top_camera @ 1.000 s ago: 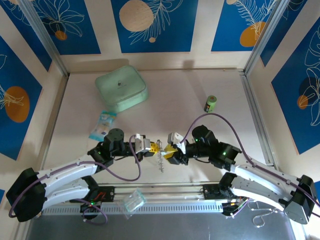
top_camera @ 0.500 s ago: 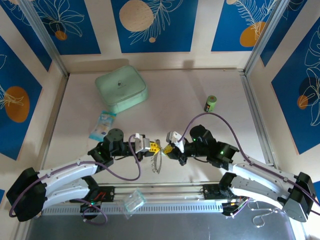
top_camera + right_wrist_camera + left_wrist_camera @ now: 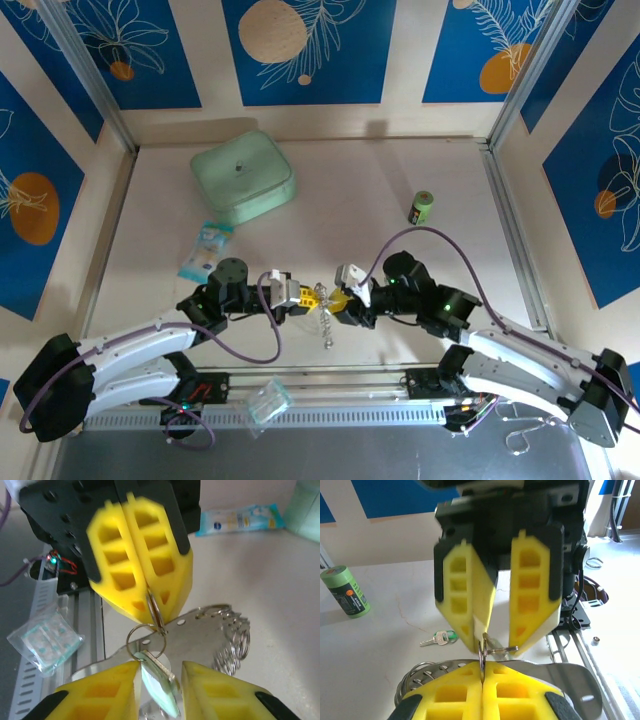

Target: Put the keys on the keyring

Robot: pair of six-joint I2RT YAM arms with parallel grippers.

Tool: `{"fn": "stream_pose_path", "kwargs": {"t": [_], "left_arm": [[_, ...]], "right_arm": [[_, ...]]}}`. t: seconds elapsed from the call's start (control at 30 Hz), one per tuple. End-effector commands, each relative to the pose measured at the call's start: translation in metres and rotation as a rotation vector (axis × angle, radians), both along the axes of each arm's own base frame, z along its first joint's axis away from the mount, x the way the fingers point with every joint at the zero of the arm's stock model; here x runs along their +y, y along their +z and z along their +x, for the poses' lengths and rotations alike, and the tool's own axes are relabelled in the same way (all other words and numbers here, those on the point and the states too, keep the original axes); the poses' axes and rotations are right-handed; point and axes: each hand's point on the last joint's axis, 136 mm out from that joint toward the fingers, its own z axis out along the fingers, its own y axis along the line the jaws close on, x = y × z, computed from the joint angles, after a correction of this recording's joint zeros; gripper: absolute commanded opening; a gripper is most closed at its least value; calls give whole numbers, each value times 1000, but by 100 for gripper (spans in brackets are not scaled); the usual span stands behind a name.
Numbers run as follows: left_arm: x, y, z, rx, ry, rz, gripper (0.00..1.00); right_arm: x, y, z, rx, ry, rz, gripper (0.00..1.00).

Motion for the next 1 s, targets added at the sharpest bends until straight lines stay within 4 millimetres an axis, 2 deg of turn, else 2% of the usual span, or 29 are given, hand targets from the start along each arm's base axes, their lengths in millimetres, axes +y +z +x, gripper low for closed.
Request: {"fn": "stream_pose_path", "kwargs": {"t": [0.0,0.13,0.23,0.47,0.67,0.9,0.97], "left_arm": [[-2,13,-7,-51,-47,-37,0],[-3,12,-8,-53,-57,-39,0],[-3,13,-10,-53,-66,-44,0],[-3,13,-12,-50,-78,-46,0],[-3,15,-13,-50,-84,-54,0],[-3,18,-12,-48,-79,-67,0],[-3,15,-7,-41,-50,-53,0]], "right_arm": [[-7,9,-5,-53,14,25,30],[-3,27,-2,-84,24,92,29],[6,32,0,-80,46,113,27],[20,31,3,-55,76,125,23],[24,25,2,-29,92,116,19],[24,18,-2,-18,117,81,0],[23,17,-4,-21,130,63,0]]}}
